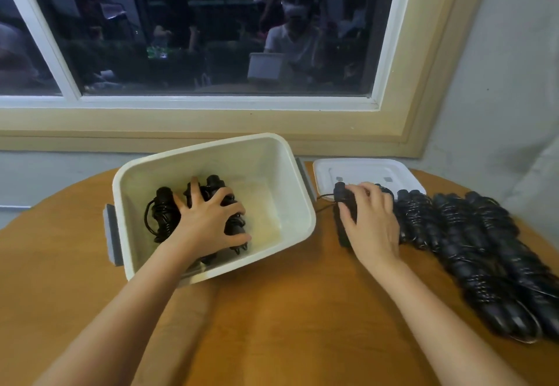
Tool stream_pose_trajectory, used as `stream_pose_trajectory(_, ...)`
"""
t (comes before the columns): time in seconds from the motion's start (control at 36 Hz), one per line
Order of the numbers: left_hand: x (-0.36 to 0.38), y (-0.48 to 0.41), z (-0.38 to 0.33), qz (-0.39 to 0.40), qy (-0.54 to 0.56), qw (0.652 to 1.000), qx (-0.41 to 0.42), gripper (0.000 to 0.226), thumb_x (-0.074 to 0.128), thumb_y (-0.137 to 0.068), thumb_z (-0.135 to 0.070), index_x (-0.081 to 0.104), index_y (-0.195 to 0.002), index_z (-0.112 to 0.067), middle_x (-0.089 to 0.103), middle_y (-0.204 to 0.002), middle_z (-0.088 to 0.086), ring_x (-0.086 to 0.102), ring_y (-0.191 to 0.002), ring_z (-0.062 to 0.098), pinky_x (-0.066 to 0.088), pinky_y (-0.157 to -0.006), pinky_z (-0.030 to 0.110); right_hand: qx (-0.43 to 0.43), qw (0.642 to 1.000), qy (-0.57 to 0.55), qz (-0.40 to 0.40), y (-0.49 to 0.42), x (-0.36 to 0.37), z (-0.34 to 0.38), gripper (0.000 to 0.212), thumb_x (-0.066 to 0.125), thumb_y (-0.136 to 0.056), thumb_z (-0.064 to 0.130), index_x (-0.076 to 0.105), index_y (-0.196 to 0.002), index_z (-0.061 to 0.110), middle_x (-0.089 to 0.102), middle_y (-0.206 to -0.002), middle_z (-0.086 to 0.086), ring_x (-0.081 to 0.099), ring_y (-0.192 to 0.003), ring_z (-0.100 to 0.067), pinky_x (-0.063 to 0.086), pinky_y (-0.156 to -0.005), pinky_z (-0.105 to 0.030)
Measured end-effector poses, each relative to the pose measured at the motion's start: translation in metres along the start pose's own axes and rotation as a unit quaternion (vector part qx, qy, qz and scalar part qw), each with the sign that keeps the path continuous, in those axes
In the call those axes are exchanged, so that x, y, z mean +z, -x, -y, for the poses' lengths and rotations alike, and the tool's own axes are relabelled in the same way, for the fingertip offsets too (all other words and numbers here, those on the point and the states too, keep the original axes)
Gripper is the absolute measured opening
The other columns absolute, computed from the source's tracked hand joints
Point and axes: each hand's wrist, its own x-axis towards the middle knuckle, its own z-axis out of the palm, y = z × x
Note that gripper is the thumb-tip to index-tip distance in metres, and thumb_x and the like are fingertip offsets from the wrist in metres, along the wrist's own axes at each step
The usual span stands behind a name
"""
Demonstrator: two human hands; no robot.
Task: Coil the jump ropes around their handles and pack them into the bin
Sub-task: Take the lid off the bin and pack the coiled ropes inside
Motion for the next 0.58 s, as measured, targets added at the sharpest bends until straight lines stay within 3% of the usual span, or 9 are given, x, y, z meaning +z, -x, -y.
stream_pose_trajectory(0.08, -0.001, -0.002, -0.001, 0.007, -0.001, 1.000, 0.002, 0.064, 0.049, -0.084, -0.073, 0.040, -0.142, -0.045, 0.010, -0.160, -0.007, -0.016, -0.143, 0.054, -0.006, -0.105, 0.077, 0.101, 0.974, 0.103, 0.172, -0.006, 0.008, -0.005, 0.072, 0.041, -0.095, 0.064, 0.028, -0.150, 0.021, 0.043, -0.140, -0.013, 0.046, -0.121, -0.031, 0.048, -0.079, -0.036)
stream_pose_trajectory(0.19, 0.000, -0.004, 0.001, 0.007, 0.001, 1.000, 0.002, 0.065, 0.050, -0.084, -0.074, 0.040, -0.141, -0.046, 0.011, -0.159, -0.008, -0.015, -0.143, 0.054, -0.004, -0.107, 0.078, 0.114, 0.949, 0.169, 0.241, -0.008, 0.024, 0.001, 0.092, 0.044, -0.088, 0.075, 0.011, -0.156, 0.023, 0.041, -0.142, -0.019, 0.050, -0.121, -0.033, 0.042, -0.070, -0.035)
stream_pose_trajectory(0.33, 0.001, -0.005, 0.003, 0.012, 0.002, 1.000, 0.004, 0.064, 0.049, -0.083, -0.075, 0.041, -0.139, -0.047, 0.012, -0.158, -0.009, -0.016, -0.142, 0.054, -0.002, -0.108, 0.079, 0.097, 0.935, 0.229, 0.253, -0.017, 0.029, 0.003, 0.101, 0.059, -0.089, 0.062, -0.009, -0.157, 0.031, 0.042, -0.136, -0.021, 0.057, -0.106, -0.029, 0.039, -0.061, -0.030)
stream_pose_trajectory(0.44, 0.001, -0.006, 0.002, 0.007, 0.008, 1.000, 0.004, 0.063, 0.050, -0.083, -0.074, 0.043, -0.139, -0.047, 0.013, -0.158, -0.008, -0.015, -0.142, 0.054, -0.002, -0.108, 0.079, 0.086, 0.922, 0.249, 0.284, -0.021, 0.038, 0.004, 0.095, 0.064, -0.094, 0.038, -0.008, -0.156, 0.037, 0.025, -0.149, -0.026, 0.059, -0.099, -0.030, 0.042, -0.051, -0.031)
stream_pose_trajectory(0.53, 0.001, -0.006, 0.003, 0.005, 0.008, 1.000, 0.004, 0.061, 0.050, -0.084, -0.073, 0.043, -0.138, -0.047, 0.013, -0.158, -0.009, -0.015, -0.142, 0.054, -0.003, -0.108, 0.078, 0.070, 0.921, 0.254, 0.286, -0.021, 0.042, 0.004, 0.088, 0.058, -0.095, 0.015, -0.003, -0.157, 0.032, 0.021, -0.152, -0.028, 0.061, -0.098, -0.034, 0.057, -0.066, -0.037)
stream_pose_trajectory(0.58, 0.001, -0.005, 0.003, 0.004, 0.011, 1.000, 0.005, 0.060, 0.051, -0.084, -0.072, 0.043, -0.138, -0.046, 0.013, -0.158, -0.008, -0.015, -0.142, 0.054, -0.004, -0.108, 0.078, 0.060, 0.926, 0.245, 0.282, -0.020, 0.039, 0.002, 0.084, 0.054, -0.097, 0.015, -0.001, -0.158, 0.029, 0.025, -0.153, -0.026, 0.062, -0.099, -0.033, 0.056, -0.069, -0.037)
